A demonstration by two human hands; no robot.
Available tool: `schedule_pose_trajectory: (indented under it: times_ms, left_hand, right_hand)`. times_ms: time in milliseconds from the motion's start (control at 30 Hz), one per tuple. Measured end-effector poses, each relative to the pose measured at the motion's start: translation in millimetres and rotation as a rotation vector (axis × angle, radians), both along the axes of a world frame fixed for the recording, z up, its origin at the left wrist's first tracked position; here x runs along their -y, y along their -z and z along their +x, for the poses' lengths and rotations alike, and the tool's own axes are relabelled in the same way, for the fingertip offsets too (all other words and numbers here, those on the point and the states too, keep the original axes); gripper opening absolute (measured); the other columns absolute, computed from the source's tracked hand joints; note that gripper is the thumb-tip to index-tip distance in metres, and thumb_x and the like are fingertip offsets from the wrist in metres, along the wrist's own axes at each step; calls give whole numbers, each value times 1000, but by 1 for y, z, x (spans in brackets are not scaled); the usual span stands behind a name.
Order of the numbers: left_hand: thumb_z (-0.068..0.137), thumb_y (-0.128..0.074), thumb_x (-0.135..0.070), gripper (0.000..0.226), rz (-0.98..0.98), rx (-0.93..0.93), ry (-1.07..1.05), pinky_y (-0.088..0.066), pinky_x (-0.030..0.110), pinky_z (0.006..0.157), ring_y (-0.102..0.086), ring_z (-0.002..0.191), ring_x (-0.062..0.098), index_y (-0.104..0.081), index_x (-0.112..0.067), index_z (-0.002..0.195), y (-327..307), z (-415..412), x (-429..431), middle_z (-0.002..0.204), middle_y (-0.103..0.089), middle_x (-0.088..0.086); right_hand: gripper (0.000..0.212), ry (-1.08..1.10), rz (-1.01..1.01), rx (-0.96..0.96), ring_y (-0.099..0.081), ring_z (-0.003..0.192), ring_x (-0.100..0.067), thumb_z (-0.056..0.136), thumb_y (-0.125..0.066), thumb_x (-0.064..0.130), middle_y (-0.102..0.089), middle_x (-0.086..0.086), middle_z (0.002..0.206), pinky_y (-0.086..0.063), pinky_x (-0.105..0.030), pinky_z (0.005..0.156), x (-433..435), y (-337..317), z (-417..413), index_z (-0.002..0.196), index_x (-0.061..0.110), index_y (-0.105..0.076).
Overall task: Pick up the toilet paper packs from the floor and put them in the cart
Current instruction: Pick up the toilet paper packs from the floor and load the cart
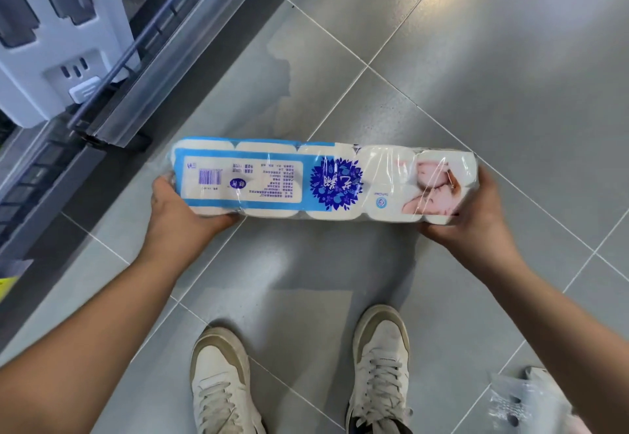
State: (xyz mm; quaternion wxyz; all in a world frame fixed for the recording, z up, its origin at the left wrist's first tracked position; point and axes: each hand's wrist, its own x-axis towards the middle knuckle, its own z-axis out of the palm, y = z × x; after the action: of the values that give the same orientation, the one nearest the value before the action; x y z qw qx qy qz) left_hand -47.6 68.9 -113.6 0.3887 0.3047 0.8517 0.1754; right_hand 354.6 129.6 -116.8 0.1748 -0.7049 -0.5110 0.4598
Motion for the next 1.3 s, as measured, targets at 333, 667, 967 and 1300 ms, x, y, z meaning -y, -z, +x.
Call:
schedule_pose_trajectory:
  times_ms: [333,667,967,1300]
  left_hand:
    - [47,-95,-46,145,-73,-259,432,-39,47,111,-28,139,33,3,-40,154,-15,12,-36,149,-5,1]
    - [53,-89,-24,119,-172,-271,401,-52,47,93,-59,98,39,-14,-43,144,-48,14,-48,135,-18,9]
    - [53,-90,-24,123,-113,-278,413,-51,45,97,-60,98,35,-14,-44,147,-218,8,-55,133,-19,6]
    - [55,-91,-29,125,20,-290,449,-36,34,112,-51,125,36,-15,-36,155,-522,11,-47,140,-21,15]
  right_hand:
    - [142,-291,20,537,-19,150,-47,56,-96,38,-3,-23,167,-31,-58,116,-17,-6,-16,162,16,-3]
    - [104,-352,120,493,-49,121,-45,62,-88,29,-32,-18,142,-54,-50,88,-25,-35,-25,149,29,-32]
    - [112,-307,155,466,-52,119,-45,55,-90,22,-35,-16,142,-55,-48,83,-31,-202,-24,151,32,-32]
    - [117,-311,235,460,-53,118,-45,51,-88,27,-36,-16,142,-53,-53,94,-33,-506,-16,153,34,-30]
